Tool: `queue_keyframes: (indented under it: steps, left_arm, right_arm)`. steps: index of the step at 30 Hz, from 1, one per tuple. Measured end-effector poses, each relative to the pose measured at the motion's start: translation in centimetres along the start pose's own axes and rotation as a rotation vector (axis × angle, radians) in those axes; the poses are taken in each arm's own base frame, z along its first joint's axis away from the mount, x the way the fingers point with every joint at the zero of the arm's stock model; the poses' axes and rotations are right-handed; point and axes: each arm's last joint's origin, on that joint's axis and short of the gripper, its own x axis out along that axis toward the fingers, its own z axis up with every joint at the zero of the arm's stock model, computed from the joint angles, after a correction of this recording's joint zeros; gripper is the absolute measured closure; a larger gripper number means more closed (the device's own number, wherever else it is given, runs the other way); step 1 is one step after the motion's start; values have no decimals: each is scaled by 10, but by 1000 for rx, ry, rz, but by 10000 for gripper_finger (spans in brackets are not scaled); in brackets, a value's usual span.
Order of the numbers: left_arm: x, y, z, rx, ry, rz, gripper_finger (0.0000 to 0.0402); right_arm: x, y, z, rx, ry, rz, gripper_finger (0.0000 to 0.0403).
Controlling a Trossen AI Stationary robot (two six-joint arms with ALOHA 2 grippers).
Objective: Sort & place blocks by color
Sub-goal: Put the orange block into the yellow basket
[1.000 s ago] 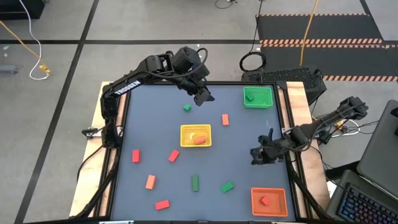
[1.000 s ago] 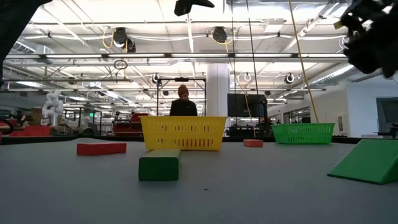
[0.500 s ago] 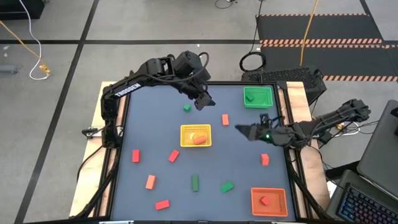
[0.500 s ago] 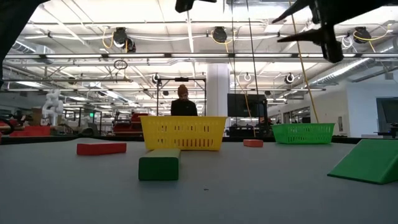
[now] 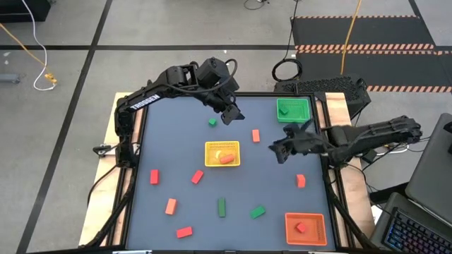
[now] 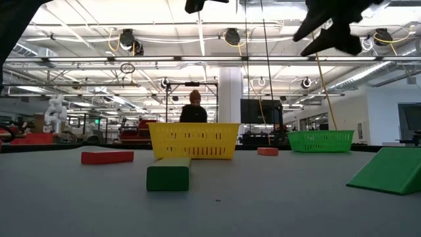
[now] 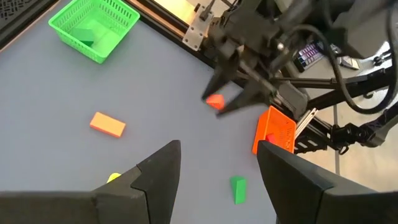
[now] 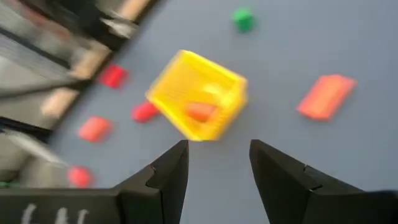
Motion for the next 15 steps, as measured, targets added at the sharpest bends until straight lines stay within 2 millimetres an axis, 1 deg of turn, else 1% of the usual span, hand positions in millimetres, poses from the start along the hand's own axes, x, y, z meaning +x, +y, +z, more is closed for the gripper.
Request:
queue_keyframes:
  steps: [3, 4, 6, 8, 11, 13, 15]
  left_arm:
    - [0, 0, 0, 8, -1, 1, 188]
    - [0, 1, 0, 8, -1, 1, 188]
    - [0, 1, 0, 10, -2, 5, 188]
    - [0, 1, 1, 16, -7, 16, 188]
    - [0, 2, 1, 19, -11, 26, 188]
    - [0, 2, 1, 20, -11, 27, 188]
    - [0, 2, 0, 21, -9, 28, 188]
  right_arm:
    - [-13, 4, 15, -66, 149, -181, 238]
    - [-14, 4, 18, -62, 212, -240, 237]
    - [-13, 0, 15, -10, 348, -366, 233]
    - [-7, -5, 5, 57, 500, -470, 226]
    - [6, -18, -16, 134, 715, -572, 211]
    - [16, -24, -30, 166, 805, -576, 197]
    - [23, -28, -41, 197, 831, -560, 183]
